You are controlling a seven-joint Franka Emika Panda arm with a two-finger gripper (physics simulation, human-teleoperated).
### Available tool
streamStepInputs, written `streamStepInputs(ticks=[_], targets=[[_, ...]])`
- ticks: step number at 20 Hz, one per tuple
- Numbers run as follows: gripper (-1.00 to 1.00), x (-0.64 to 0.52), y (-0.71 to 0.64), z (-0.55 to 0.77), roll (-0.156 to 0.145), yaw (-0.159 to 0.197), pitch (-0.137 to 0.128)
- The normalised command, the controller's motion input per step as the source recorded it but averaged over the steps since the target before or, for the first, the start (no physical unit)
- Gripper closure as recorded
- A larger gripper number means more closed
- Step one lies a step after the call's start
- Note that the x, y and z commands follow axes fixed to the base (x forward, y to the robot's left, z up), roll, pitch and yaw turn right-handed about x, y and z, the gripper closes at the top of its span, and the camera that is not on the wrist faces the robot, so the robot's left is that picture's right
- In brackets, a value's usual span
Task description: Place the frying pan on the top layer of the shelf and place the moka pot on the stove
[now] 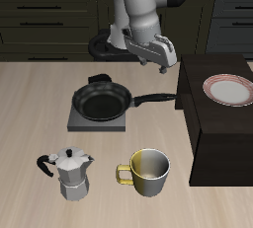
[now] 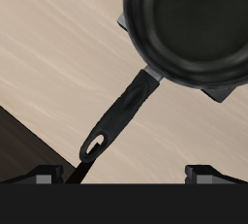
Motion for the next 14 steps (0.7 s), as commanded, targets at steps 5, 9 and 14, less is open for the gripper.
streamStepInputs(ticks=[5, 9, 14], targets=[[-1.00, 0.12, 0.13, -0.18, -0.003, -0.041, -0.019], [-1.00, 0.23, -0.05, -0.16, 0.012, -0.065, 0.020], [-1.00, 0.05, 0.00, -0.08, -0.006, -0.028, -0.018]])
